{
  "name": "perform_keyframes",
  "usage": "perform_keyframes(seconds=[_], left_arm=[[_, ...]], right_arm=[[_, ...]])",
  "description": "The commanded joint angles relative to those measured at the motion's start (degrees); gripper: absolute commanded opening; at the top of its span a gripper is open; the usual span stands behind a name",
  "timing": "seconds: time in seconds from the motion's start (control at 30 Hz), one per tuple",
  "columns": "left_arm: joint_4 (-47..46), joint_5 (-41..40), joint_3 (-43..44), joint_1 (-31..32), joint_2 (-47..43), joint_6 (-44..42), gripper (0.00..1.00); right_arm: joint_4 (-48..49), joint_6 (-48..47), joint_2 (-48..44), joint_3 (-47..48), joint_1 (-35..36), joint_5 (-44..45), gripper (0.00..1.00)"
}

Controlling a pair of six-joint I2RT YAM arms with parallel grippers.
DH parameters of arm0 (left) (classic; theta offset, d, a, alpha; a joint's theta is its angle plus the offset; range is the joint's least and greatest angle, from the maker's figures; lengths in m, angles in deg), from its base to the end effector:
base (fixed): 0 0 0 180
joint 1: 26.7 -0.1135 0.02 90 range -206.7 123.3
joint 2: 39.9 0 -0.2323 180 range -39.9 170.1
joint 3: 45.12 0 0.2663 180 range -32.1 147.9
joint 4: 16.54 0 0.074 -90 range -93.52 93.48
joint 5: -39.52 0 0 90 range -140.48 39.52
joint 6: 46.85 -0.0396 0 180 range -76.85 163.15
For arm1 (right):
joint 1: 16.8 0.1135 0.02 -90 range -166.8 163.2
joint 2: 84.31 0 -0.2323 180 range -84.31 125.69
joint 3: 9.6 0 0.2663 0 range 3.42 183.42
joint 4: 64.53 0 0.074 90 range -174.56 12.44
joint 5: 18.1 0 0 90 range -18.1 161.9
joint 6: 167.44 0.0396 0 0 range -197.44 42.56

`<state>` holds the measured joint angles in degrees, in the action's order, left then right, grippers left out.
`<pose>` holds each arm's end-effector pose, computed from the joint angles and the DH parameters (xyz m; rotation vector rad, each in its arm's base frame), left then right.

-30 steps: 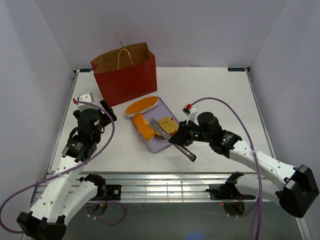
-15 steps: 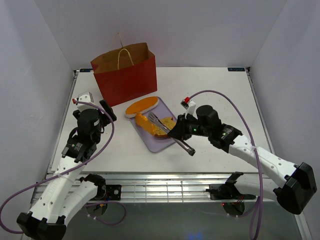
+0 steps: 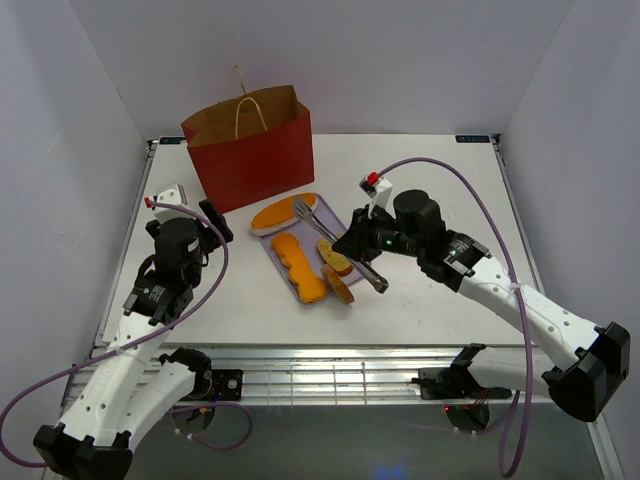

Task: Place the fake bread into the paper bag

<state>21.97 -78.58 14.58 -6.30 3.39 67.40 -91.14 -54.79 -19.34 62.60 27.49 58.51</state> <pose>0.2008 -0.0548 0.3070 -0.3803 1.8711 -0.0456 0.2026 0.2105 0.3202 -0.5456 1.9579 0.9896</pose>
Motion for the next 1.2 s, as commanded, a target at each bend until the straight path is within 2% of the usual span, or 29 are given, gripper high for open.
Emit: perform_keyframes(seconds=[0.0, 0.4, 0.7, 1.17], left_arm=[[0.34, -0.38, 1.58, -0.28, -0.48, 0.45, 0.98], [0.34, 0.41, 1.66, -0.28, -0.31, 0.53, 0.98], [0.34, 0.41, 1.66, -0.28, -0.05, 0.53, 0.98], [0.34, 1.03, 1.66, -0.28, 0.04, 0.53, 0.98]], right_arm=[[-0.3, -1.21, -0.02, -1.24, 0.09, 1.0, 0.25], [3.56, 3.62, -7.14, -16.81, 0.09, -1.2, 0.35], [1.37, 2.22, -5.03, -15.67, 0.09, -1.21, 0.44], [-3.99, 3.71, -15.66, -22.0, 0.09, 2.58, 0.51]])
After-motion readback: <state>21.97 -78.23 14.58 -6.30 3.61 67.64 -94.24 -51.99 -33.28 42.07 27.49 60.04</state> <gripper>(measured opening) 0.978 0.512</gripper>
